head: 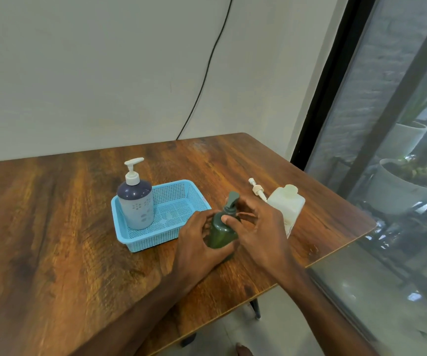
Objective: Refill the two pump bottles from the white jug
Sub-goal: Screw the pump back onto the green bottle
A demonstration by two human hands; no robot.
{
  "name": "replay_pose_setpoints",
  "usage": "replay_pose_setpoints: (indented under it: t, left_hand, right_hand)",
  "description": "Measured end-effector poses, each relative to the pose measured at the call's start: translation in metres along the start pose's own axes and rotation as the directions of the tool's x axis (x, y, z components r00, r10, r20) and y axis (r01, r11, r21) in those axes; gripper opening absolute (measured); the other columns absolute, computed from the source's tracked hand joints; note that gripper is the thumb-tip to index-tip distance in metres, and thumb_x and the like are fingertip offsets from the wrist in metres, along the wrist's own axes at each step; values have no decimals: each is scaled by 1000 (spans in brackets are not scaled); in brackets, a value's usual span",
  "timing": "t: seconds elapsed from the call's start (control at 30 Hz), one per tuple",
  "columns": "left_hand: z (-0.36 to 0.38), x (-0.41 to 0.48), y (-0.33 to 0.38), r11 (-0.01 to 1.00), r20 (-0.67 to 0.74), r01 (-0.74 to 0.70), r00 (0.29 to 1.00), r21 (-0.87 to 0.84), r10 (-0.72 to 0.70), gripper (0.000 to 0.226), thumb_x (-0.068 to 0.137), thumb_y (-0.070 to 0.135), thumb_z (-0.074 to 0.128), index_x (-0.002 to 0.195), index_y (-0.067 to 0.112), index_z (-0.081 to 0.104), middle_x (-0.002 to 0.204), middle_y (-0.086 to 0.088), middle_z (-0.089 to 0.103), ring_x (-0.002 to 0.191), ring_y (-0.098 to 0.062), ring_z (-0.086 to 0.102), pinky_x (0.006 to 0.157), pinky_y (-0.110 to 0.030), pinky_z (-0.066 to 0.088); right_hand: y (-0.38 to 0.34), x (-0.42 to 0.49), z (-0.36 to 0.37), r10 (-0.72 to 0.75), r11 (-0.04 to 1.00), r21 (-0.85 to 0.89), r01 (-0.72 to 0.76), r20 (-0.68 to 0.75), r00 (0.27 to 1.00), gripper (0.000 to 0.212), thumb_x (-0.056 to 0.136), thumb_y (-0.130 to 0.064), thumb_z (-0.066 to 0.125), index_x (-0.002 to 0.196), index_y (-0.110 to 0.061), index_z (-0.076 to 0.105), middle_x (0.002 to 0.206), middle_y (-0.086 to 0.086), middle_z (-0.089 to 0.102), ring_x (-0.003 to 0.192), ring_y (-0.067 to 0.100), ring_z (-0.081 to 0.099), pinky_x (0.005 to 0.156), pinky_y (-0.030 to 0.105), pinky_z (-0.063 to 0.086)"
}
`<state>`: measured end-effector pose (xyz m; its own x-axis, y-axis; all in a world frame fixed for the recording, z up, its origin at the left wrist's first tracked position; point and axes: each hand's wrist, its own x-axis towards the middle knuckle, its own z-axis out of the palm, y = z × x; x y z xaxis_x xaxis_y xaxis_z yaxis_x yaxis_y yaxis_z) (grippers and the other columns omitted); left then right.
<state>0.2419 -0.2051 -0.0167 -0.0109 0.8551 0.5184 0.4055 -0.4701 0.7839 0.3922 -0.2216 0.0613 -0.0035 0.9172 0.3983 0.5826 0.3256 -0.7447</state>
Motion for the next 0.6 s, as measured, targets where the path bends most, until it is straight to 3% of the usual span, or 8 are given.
replay_pose_setpoints:
  t: [0.2, 0.33, 0.43, 0.53, 0.6]
  left_hand:
    - [-2, 1, 0, 1000, 38, -10, 999, 29, 9, 66, 69, 52, 89, 125, 27, 62, 117, 16, 65, 109, -1, 62, 86, -13, 50]
    - [-9, 4, 9, 996, 105, -14, 994, 91, 4, 71, 69, 59, 86, 128, 37, 54, 121, 21, 59, 112, 11, 55, 87, -6, 46]
    - [-24, 2, 19, 989, 224, 31, 972, 142, -62, 90, 63, 69, 86, 139, 41, 46, 129, 33, 48, 119, 22, 43, 91, 0, 40]
    - [-43, 2, 25, 993, 229, 52, 971, 105, -75, 97, 58, 77, 86, 141, 45, 48, 137, 33, 52, 128, 10, 50, 103, -14, 44]
    - [-52, 6, 32, 995, 189, 94, 977, 39, -100, 94, 56, 80, 84, 138, 46, 52, 134, 33, 57, 125, 7, 56, 102, -18, 47]
  right_hand:
    - [3, 5, 3, 19, 997, -71, -16, 45, 999, 46, 88, -34, 77, 131, -26, 64, 128, -8, 67, 111, 5, 62, 97, 28, 55]
    - [6, 6, 3, -22, 989, -143, 34, 88, 996, 45, 91, -40, 72, 133, -26, 60, 135, -8, 62, 121, 10, 57, 104, 38, 52]
    - [11, 6, 1, -3, 992, -124, 15, 98, 995, 49, 90, -44, 72, 134, -28, 58, 135, -9, 61, 119, 8, 58, 101, 37, 54]
    - [19, 3, 1, 33, 998, -63, -22, 171, 985, 57, 86, -52, 72, 136, -36, 51, 138, -16, 56, 118, 3, 54, 101, 33, 53]
    - [24, -1, 3, 53, 999, -22, -49, 241, 969, 64, 84, -56, 73, 139, -39, 46, 136, -22, 50, 116, -1, 49, 100, 24, 47]
